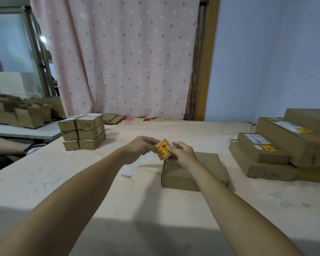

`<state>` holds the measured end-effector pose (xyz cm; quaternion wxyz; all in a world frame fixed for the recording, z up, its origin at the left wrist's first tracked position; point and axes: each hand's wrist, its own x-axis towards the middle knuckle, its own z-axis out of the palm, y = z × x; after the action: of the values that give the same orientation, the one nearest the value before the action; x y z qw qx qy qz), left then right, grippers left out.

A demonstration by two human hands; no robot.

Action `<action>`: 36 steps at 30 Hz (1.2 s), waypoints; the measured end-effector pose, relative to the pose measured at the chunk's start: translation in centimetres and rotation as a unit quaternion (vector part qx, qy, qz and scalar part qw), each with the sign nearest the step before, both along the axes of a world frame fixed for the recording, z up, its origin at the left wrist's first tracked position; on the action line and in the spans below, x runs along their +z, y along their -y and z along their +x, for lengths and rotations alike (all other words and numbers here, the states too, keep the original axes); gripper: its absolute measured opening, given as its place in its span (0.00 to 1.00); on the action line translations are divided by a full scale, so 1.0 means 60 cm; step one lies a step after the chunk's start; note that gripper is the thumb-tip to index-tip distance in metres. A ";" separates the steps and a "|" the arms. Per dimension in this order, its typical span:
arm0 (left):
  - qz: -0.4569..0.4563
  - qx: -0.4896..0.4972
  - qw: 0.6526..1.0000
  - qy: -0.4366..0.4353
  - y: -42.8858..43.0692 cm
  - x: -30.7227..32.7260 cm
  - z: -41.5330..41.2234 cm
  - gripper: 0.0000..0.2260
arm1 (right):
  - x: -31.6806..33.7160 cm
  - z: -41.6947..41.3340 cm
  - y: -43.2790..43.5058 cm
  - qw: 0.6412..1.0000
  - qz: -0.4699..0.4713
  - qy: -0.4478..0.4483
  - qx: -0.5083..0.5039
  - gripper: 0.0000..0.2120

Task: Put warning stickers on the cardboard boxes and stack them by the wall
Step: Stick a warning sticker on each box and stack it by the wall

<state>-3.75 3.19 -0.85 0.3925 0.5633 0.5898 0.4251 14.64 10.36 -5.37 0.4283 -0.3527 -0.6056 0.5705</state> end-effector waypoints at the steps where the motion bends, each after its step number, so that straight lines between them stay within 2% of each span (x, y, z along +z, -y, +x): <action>1: 0.003 -0.006 1.000 0.001 0.004 0.000 0.005 0.13 | 0.001 0.002 0.000 1.000 -0.023 -0.018 0.009 0.06; 4: 0.018 0.012 1.000 0.020 0.001 -0.008 0.009 0.13 | 0.004 0.000 0.007 0.992 -0.093 -0.072 0.040 0.07; 7: 0.044 0.034 0.998 0.022 -0.008 -0.019 0.005 0.10 | 0.004 0.000 0.003 0.988 -0.122 -0.095 0.023 0.12; 9: 0.057 0.057 0.997 0.012 -0.010 -0.022 0.006 0.09 | 0.003 -0.002 -0.003 0.998 -0.052 0.025 -0.034 0.18; 11: 0.073 0.070 0.995 0.004 -0.010 -0.022 0.010 0.09 | 0.003 -0.005 -0.005 0.978 0.075 0.163 -0.110 0.19; 14: 0.087 0.088 0.992 -0.007 -0.013 -0.028 0.013 0.10 | 0.003 -0.008 -0.006 0.928 0.207 0.262 -0.163 0.19; 16: 0.093 0.098 0.991 -0.028 -0.015 -0.032 0.014 0.09 | 0.001 -0.006 -0.007 0.901 0.251 0.302 -0.183 0.22; 18: 0.096 0.106 0.988 -0.052 -0.017 -0.035 0.016 0.08 | 0.001 -0.008 -0.007 0.901 0.268 0.297 -0.166 0.19; 21: 0.111 0.118 0.982 -0.098 -0.018 -0.035 0.020 0.07 | 0.001 -0.017 -0.001 0.928 0.259 0.254 -0.087 0.08; 24: 0.150 0.128 0.962 -0.186 -0.014 -0.034 0.025 0.05 | 0.002 -0.022 0.007 0.951 0.216 0.211 -0.058 0.09; 29: 0.178 0.134 0.923 -0.314 0.001 -0.039 0.028 0.08 | -0.005 -0.025 0.007 0.951 0.212 0.210 -0.086 0.09; 32: 0.191 0.129 0.905 -0.357 0.003 -0.045 0.025 0.09 | -0.006 -0.027 0.009 0.945 0.220 0.223 -0.094 0.07; 36: 0.199 0.140 0.896 -0.372 0.003 -0.049 0.022 0.09 | -0.003 -0.028 0.013 0.940 0.233 0.231 -0.098 0.06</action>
<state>-2.43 3.01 -3.77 -0.0399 0.6582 0.6686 0.3438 12.96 9.59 -5.54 0.4001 -0.4230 -0.7663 0.2716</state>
